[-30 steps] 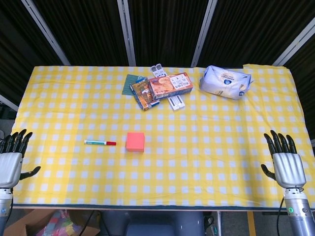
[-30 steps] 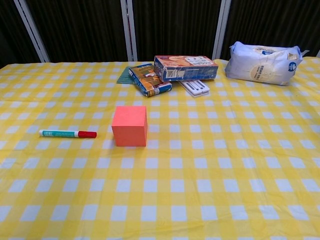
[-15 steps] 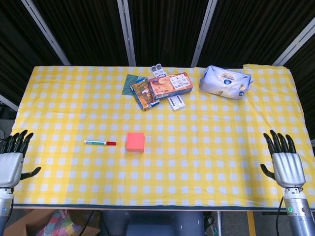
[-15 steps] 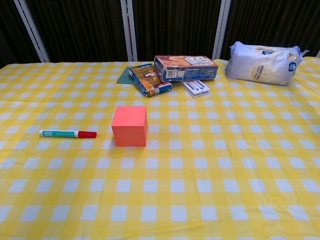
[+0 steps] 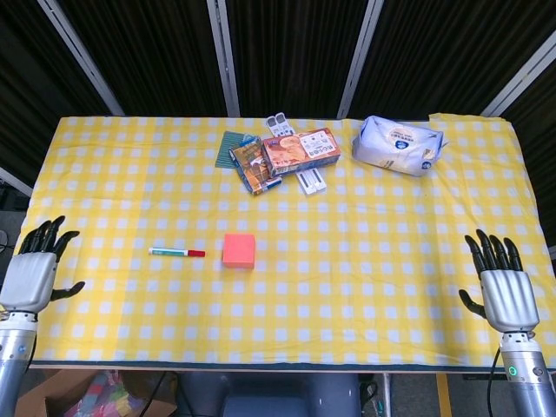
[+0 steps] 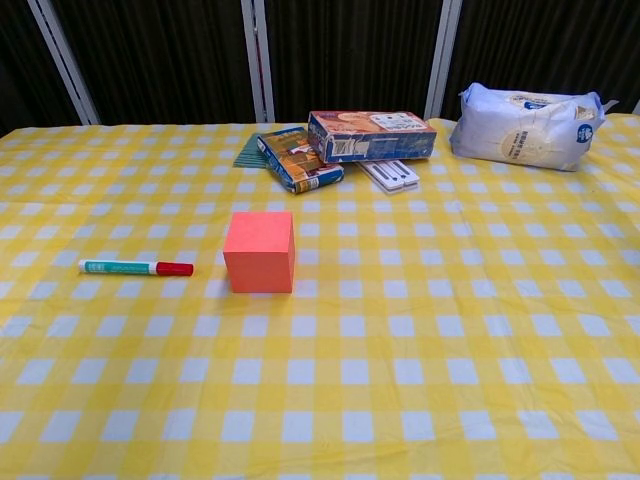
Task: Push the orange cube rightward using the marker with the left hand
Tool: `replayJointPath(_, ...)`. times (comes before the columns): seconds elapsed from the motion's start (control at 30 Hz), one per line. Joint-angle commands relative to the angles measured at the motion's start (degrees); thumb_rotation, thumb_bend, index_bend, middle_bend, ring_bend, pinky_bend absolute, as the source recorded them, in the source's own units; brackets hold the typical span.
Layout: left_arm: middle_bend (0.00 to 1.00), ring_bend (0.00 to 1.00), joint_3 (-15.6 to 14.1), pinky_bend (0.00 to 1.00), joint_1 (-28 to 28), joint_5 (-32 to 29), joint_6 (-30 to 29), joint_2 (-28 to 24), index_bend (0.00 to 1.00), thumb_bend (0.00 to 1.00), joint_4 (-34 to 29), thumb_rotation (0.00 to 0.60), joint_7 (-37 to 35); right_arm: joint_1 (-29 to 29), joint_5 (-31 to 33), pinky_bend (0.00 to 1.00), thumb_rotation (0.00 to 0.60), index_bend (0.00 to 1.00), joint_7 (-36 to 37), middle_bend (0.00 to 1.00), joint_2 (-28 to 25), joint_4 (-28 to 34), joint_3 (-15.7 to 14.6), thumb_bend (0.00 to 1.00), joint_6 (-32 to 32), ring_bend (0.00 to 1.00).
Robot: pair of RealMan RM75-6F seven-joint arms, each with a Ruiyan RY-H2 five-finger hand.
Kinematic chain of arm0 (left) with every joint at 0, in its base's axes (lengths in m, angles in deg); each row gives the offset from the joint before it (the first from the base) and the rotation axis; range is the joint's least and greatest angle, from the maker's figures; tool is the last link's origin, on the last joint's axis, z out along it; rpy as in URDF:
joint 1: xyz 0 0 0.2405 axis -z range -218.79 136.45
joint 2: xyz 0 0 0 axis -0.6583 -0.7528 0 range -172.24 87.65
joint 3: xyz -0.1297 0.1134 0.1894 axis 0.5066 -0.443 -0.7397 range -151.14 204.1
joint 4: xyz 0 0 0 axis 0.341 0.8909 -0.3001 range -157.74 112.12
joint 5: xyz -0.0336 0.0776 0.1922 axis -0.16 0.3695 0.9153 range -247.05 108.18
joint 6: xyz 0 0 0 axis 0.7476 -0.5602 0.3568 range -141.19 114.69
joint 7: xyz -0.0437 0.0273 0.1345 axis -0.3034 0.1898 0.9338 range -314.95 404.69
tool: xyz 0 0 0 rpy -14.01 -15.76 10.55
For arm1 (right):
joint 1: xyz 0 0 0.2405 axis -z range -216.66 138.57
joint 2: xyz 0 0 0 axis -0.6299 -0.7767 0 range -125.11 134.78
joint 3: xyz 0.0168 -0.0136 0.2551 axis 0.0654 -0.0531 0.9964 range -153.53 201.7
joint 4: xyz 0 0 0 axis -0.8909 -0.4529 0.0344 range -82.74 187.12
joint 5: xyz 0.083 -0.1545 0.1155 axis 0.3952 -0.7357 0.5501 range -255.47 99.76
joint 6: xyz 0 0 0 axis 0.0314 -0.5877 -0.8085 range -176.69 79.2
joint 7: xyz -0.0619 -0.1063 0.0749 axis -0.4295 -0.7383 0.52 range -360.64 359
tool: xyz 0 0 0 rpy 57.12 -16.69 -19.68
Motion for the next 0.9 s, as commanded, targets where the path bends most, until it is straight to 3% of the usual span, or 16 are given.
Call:
replayJointPath(0.03, 0.07, 0.0, 2.36, 0.13, 4.0, -3.54, 4.39, 2.45, 0.35, 0.16, 0.89, 0.6, 3.68, 0.02, -0.04, 0.0, 0.6, 0.0, 0.04, 0.0, 0.01, -0.06, -0.02, 0.3, -0.05, 0.0)
replayJointPath(0.27, 0.09, 0.0, 5.34, 0.13, 11.15, -13.03, 10.58, 9.27, 0.43, 0.21, 3.5, 0.6, 13.51, -0.03, 0.0, 0.0, 0.6, 0.0, 0.74, 0.0, -0.11, -0.05, -0.02, 0.3, 0.17, 0.0)
replayJointPath(0.47, 0.11, 0.0, 6.23, 0.13, 15.46, -19.64, 12.68, 14.99, 0.46, 0.24, 7.43, 0.6, 19.5, -0.04, 0.13, 0.0, 0.6, 0.0, 1.49, 0.0, -0.3, -0.04, 0.03, 0.3, 0.33, 0.0)
replayJointPath(0.9, 0.11, 0.0, 6.7, 0.13, 21.31, -26.3, 14.6, 22.7, 0.48, 0.27, 14.7, 0.6, 24.11, -0.06, 0.1, 0.0, 0.6, 0.0, 2.92, 0.0, -0.42, 0.09, 0.1, 0.3, 0.43, 0.0)
